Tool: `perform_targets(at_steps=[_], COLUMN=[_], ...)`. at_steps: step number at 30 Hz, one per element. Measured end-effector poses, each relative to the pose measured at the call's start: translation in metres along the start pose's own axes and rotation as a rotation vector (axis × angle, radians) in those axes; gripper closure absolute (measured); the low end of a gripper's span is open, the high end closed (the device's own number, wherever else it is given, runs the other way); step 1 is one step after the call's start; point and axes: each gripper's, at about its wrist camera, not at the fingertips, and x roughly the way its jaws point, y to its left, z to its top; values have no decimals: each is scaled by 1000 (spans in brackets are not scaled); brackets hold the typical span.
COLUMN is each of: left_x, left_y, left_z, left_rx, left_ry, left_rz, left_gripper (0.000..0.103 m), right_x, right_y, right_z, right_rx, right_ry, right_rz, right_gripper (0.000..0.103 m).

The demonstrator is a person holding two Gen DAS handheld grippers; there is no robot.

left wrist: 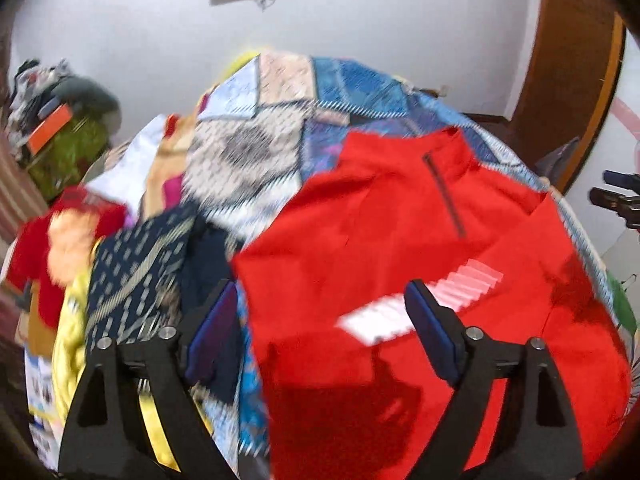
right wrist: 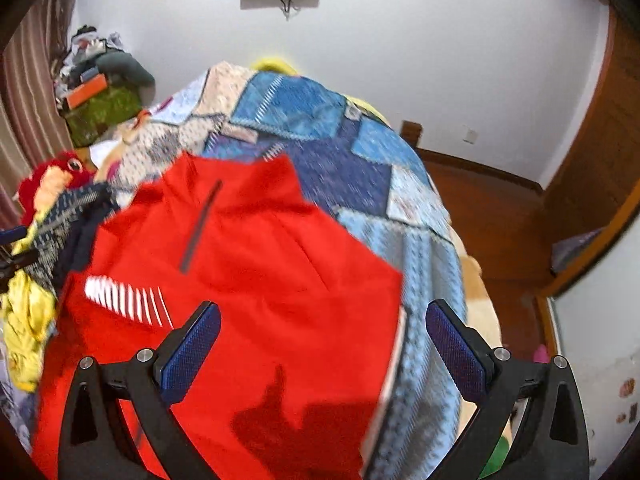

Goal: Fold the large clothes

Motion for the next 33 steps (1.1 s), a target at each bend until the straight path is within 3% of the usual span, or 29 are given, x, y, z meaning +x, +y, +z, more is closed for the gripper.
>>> perform_targets(at_steps=[4, 11, 21, 23, 24, 28, 30, 31, 33], left_x=[27, 97, 186, 201, 207, 224, 222, 218, 208], left_y=[-18, -31, -24, -23, -22, -29, -37, -41, -53], left_z=[35, 80, 120, 122, 123, 125, 125, 125, 123], left_rx=[39, 53, -41, -69, -86, -97, -68, -54, 3], left_ry=[-18, 19, 69, 77, 81, 85, 61, 49, 32], left_rz=[-27, -47, -108, -125, -143, -149, -146, -145, -111], left_gripper=[15, 15, 15, 15, 20, 41, 58, 68, 77], right_x=[29, 104, 205, 222, 230, 238, 233, 230, 223], right_y=[7, 24, 34, 31, 30, 25, 27, 28, 34], right_z=[32, 69, 96, 98, 98, 97, 95, 93, 91], right_rx=[17, 33, 45, 67, 80, 125, 117, 120, 113], right_ry=[12, 78, 136, 162, 177, 147, 117, 110, 99], right_rz=[84, 151, 176, 206, 221, 289, 301, 316, 324], right_gripper=[1, 1, 4, 14, 24, 36, 57, 62, 81])
